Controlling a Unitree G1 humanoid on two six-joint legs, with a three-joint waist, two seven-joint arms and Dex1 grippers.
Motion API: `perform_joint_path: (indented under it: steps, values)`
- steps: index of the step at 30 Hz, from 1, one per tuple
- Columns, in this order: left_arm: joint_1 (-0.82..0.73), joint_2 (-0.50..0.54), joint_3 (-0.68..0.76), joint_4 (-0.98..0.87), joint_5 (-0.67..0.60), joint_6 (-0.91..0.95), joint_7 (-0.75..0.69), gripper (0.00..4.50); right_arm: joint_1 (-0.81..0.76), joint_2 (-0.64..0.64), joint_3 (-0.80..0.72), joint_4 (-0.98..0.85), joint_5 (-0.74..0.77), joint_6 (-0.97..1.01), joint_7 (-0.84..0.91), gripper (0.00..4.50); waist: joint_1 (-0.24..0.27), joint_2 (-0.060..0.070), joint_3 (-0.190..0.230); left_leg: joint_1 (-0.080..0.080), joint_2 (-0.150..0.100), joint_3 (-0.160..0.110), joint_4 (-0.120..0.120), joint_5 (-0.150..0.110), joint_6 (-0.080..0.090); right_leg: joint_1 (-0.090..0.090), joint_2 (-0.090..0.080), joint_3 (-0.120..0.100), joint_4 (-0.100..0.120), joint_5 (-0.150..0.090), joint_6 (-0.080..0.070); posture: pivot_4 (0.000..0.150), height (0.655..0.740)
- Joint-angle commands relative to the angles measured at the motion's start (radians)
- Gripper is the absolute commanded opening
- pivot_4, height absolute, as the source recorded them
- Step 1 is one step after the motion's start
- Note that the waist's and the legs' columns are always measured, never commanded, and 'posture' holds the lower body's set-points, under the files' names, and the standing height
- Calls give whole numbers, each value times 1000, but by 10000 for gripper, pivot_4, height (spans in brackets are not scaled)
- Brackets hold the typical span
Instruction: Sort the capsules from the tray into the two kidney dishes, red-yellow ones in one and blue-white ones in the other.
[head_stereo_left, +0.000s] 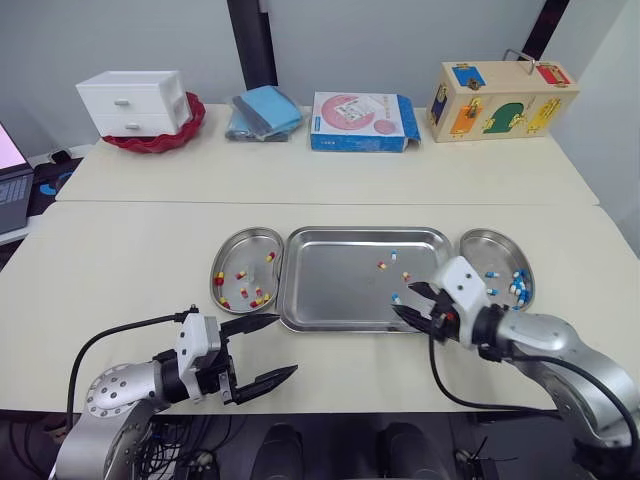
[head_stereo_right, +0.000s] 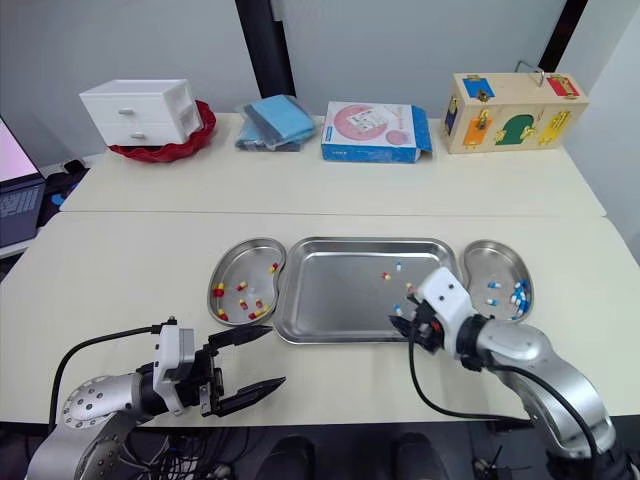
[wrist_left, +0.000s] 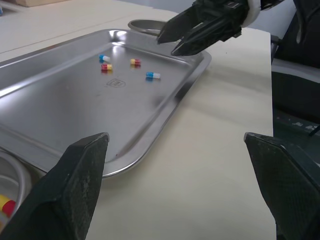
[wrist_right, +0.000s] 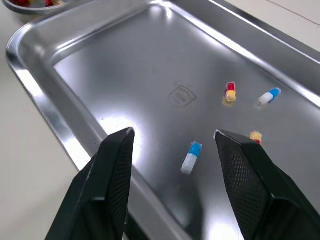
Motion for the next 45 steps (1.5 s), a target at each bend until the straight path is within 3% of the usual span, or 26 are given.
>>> perform_joint_path:
  steps: [1,12,15,22,24,28,38,45]
  values:
    - [-2,-5,-7,-31,1,-13,10,45000,-62,9,44,31,-32,48,-31,28022,0,0,0,0,0,0,0,0,0,0,0,0,0,0,0,1500,7078]
    - [-28,-7,-30,-32,2,-8,26,45000,-119,3,135,125,-91,78,-31,28022,-1,0,0,-1,0,0,0,0,0,-1,0,0,0,0,0,1500,7078]
    - [-33,-6,-34,-32,3,-9,25,45000,-127,-2,159,149,-115,64,-26,22436,-2,0,0,-1,0,0,0,0,0,-1,0,0,0,0,0,1500,7078]
    - [-36,-8,-37,-33,4,-11,23,45000,-129,-18,167,145,-148,30,-3,3085,-2,0,0,-1,0,0,0,0,0,-1,0,0,0,0,0,1500,7078]
    - [-38,-8,-38,-32,1,-12,19,45000,-125,-30,155,127,-151,8,7,55,-2,0,0,-1,0,0,0,0,0,-1,0,0,0,0,0,1500,7078]
    - [-45,-9,-42,-26,-16,-21,-11,45000,-90,-61,64,58,-125,-7,27,55,-1,0,0,-1,0,0,0,0,0,-1,0,0,0,0,0,1500,7078]
    - [-81,-46,-54,7,-109,-73,-165,45000,123,-141,-446,-60,12,117,68,55,2,1,0,-1,0,0,0,0,0,-1,0,0,0,0,0,1500,7078]
    - [-147,-70,-72,32,-120,-81,-202,45000,148,-149,-545,-14,15,167,37,55,-2,1,0,-1,0,0,0,0,0,-1,0,0,0,0,0,1500,7078]
